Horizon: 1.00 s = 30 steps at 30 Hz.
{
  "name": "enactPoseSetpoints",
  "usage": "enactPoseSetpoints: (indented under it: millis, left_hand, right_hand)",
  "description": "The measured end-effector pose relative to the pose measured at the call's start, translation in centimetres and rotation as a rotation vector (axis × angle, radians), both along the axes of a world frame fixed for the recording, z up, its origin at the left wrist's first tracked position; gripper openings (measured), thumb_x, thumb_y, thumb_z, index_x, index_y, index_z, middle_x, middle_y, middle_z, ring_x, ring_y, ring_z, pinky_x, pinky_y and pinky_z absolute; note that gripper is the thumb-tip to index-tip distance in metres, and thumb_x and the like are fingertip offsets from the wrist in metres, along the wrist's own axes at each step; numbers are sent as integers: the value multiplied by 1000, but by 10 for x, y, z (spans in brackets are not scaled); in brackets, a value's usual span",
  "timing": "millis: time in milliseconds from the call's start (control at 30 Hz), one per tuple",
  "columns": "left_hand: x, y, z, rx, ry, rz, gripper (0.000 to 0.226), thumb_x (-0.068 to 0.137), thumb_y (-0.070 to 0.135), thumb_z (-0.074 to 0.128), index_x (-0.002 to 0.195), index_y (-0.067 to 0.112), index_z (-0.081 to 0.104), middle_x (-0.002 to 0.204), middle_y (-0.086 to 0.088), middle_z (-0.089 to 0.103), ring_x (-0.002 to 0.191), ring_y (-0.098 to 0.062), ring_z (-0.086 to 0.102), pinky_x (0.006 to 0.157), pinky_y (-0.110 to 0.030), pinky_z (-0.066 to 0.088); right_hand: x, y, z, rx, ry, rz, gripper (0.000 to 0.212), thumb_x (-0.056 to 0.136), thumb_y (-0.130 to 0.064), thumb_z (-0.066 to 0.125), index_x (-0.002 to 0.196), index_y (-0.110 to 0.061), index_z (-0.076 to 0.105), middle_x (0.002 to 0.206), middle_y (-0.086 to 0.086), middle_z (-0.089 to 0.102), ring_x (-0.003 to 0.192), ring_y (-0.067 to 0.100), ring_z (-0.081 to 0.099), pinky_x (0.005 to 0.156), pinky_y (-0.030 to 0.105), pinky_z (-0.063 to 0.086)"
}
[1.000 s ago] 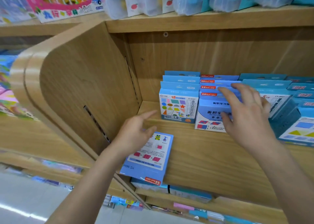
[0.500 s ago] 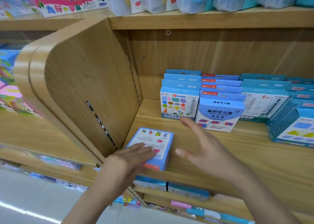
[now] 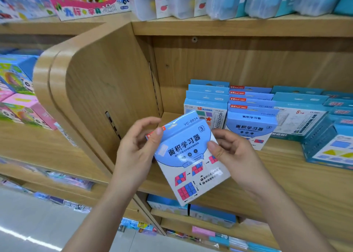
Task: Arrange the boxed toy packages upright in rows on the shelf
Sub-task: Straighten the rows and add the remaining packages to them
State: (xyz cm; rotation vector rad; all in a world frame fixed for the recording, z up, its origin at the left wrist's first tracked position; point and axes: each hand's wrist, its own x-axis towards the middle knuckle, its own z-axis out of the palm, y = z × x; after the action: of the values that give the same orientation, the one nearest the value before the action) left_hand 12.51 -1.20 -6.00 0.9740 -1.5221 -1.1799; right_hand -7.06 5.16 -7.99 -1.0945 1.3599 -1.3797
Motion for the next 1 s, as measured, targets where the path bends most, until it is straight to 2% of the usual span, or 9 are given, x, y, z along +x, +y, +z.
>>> enactPoseSetpoints:
  millis: [167,300,400,533,600,700,833,900,1000]
  left_hand:
    - [0,9,3,78,30,-110,25,79,24,59,103,18,64,92,2,73,82,-16,71,53,-24,55]
    - [0,9,-7,138,22,-150,27,74,23,63,100,17,69,94,2,74,85,-17,71,56,-26,56]
    - [-1,6,-13,104,-16,-199,25,76,22,63,99,21,71,100,4,72,92,-16,70,59,-25,57]
    - [-15,3,-23,3,-157,-336,27,79,26,64,104,27,73,109,12,65,104,-15,64,69,-31,59]
    - [-26,3,-24,2,-163,-406,22,82,31,64,103,29,73,111,12,64,106,-14,62,72,-31,58]
    - [-43,2,-15,12,-80,-393,19,82,28,62,94,22,76,104,11,70,99,-5,64,74,-19,52]
    - [-74,-17,1,-121,-3,-231,15,85,16,64,97,24,70,97,3,72,92,-7,65,77,-21,52]
    - [-96,-32,4,-271,-134,-168,26,84,7,68,99,29,66,99,5,69,88,-2,62,76,-18,49]
    - [-130,-48,5,-627,-494,-191,39,80,18,73,117,26,63,119,6,61,113,-8,52,93,-24,44]
  right_hand:
    - [-1,2,1,25,-53,-40,24,87,-15,61,110,-12,62,93,11,74,80,26,72,67,36,59]
    - [-4,6,-1,53,-33,-30,25,88,-17,60,113,-13,59,95,9,73,82,26,72,74,46,56]
    - [-11,13,-4,62,22,36,33,84,-21,62,115,-29,54,103,-5,72,95,17,69,81,40,57]
    - [-19,22,-5,-3,298,34,72,82,-16,71,127,-60,36,121,-21,56,109,-2,57,83,21,51]
    - [-25,29,-4,-25,350,-4,78,82,-11,72,125,-64,35,122,-23,55,106,0,58,78,25,54]
    - [-38,42,-3,-26,384,-84,77,79,-8,75,122,-64,42,114,-22,63,100,11,63,79,43,55]
    - [-61,64,-3,17,375,-175,73,78,-8,75,119,-60,46,103,-20,68,94,11,66,75,37,57]
    - [-74,74,-3,14,291,-246,67,79,-3,73,124,-48,49,100,-11,71,92,11,68,66,26,56]
    - [-89,87,-2,9,213,-333,62,79,1,70,127,-34,52,99,-6,73,88,8,69,63,19,54]
